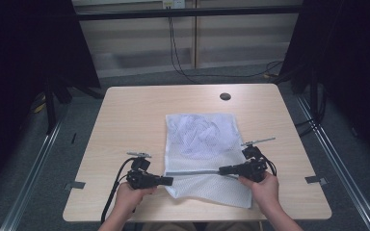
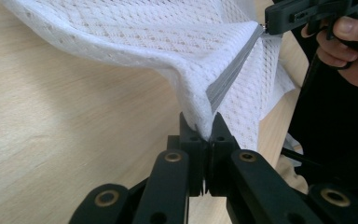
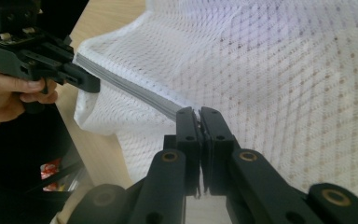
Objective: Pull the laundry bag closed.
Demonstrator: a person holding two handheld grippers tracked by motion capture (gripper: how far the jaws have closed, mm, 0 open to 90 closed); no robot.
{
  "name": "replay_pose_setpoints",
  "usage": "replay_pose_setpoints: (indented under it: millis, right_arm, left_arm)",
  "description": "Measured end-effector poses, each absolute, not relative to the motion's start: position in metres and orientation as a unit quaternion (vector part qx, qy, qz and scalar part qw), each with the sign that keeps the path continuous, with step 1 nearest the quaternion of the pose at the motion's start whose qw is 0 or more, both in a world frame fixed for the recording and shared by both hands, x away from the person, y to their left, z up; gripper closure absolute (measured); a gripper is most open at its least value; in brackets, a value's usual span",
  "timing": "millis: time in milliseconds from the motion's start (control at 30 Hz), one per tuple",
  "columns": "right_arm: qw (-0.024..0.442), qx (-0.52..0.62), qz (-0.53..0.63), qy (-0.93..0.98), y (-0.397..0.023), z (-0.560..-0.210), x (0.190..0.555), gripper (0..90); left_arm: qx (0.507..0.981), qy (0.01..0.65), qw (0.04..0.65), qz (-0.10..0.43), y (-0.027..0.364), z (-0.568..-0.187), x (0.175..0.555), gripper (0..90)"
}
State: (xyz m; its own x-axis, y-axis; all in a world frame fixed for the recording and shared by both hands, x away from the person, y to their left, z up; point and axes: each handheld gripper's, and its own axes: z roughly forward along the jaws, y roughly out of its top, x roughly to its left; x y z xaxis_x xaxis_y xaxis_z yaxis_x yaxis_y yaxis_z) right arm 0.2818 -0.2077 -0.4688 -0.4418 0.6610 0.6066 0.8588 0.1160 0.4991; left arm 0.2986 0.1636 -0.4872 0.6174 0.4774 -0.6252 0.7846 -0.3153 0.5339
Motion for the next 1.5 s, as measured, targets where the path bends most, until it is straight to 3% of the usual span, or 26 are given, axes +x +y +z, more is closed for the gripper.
replay_pose_setpoints:
  millis: [1500]
  right_arm:
    - [0.095, -0.538, -0.423, -0.723, -0.249, -0.466, 0.274, 86.7]
  left_arm:
    - [0.787, 0.406, 0.43, -0.173, 0.171, -0.487, 0.3, 88.4]
